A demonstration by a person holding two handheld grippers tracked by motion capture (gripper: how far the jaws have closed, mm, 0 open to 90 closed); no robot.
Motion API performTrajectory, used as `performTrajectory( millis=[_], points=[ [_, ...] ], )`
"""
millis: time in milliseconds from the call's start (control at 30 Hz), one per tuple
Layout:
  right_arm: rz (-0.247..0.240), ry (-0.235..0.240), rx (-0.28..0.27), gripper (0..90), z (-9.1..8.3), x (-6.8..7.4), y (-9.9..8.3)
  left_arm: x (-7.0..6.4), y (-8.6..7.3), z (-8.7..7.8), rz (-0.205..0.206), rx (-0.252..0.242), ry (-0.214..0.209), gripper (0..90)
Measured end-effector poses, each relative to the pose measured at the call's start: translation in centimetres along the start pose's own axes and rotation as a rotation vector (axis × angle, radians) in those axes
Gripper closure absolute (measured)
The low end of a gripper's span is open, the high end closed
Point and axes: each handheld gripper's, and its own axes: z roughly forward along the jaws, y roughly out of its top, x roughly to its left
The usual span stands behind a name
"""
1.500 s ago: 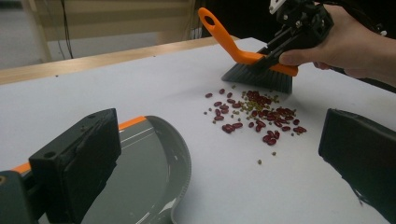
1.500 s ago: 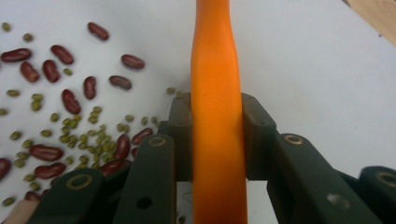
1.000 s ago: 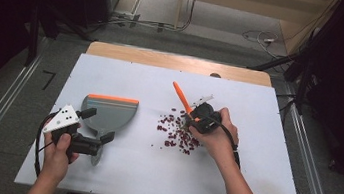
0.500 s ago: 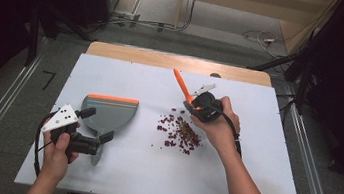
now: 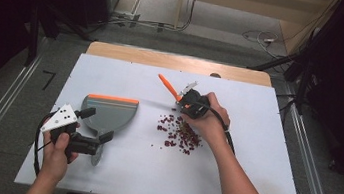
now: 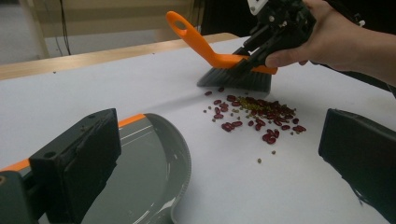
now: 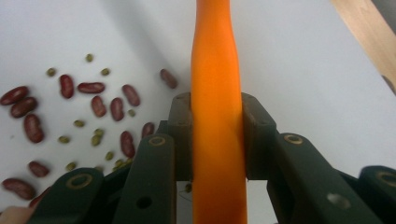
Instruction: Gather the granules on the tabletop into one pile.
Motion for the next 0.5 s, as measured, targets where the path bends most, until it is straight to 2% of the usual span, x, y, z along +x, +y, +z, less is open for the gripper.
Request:
performTrajectory(
  millis=[100, 200, 367, 400, 500],
  points=[
    [-0.013, 0.021, -0.004, 68.9, -0.3, 0.2, -0.2, -0.1, 0.0, 0.0, 0.001, 0.001, -0.001, 0.0],
    [-0.066, 0.047, -0.006, 68.8, -1.1, 1.4, -1.0, -0.3, 0.1, 0.0, 0.005, 0.000, -0.001, 0.0],
    [-0.089, 0.069, -0.020, 68.8, -1.8, 2.1, -1.8, -0.3, 0.1, 0.0, 0.004, 0.001, -0.002, 0.0],
    [-0.107, 0.078, -0.026, 68.9, -2.2, 2.3, -2.1, -0.3, 0.1, 0.0, 0.004, 0.002, -0.002, 0.0],
    [-0.109, 0.079, -0.030, 68.9, -2.8, 2.3, -2.3, -0.2, 0.1, 0.0, 0.004, 0.003, -0.002, 0.0]
  ],
)
